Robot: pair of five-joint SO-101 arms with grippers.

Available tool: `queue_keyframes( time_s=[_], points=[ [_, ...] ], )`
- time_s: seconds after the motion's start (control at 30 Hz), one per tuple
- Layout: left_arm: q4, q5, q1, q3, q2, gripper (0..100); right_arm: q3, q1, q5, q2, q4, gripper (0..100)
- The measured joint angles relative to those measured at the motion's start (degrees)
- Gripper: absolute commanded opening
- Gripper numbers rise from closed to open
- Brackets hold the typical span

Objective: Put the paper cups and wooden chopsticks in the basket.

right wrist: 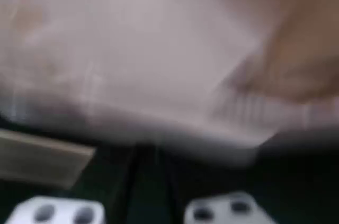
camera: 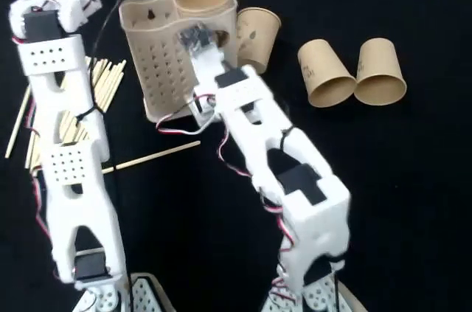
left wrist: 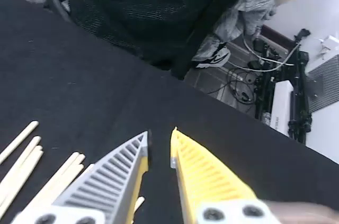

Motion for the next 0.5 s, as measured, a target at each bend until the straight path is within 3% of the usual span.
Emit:
queue_keyframes(
  time_s=[0.5],
  points=[
    [3.8,0.0,-1.3,0.0,-0.2,9,0.3,0.3,-0.1,1.9,6.2,1.2]
  ],
)
